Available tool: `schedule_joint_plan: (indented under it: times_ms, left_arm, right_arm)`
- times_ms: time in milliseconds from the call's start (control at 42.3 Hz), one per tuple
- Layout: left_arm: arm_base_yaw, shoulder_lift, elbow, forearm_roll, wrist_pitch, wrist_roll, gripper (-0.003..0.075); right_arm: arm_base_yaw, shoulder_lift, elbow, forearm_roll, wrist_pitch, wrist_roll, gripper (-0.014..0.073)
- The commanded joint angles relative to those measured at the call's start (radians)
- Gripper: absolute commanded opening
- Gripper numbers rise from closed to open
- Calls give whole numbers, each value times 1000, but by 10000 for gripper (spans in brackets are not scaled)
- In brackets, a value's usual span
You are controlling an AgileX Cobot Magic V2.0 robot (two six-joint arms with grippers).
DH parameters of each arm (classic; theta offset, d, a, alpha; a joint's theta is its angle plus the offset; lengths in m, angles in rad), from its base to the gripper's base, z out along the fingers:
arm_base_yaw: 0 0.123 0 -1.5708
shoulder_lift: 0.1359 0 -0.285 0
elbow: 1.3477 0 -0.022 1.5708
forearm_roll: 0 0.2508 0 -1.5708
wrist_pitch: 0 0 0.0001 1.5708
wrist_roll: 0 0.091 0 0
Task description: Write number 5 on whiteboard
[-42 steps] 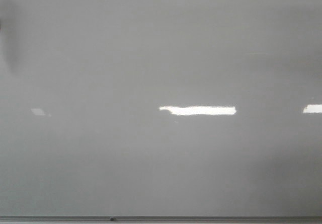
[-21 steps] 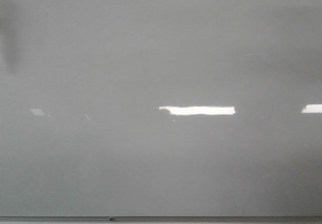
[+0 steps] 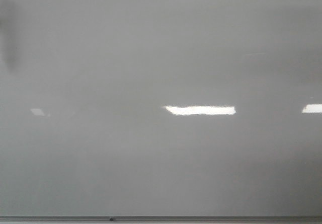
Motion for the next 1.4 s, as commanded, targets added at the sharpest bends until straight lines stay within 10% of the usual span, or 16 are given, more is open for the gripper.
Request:
schedule_joint_plan:
  times_ms: [0, 615, 1371]
  left_arm:
    - [2, 42, -37, -26, -140, -16, 502]
    - [0, 362, -249, -42, -160, -16, 481]
    - [-1, 434, -293, -36, -178, -8, 15]
  right_arm:
    - [-5, 3, -35, -11, -67, -9, 612]
    - [-5, 3, -35, -11, -67, -9, 612]
    - [-5, 3, -35, -11, -72, -9, 612]
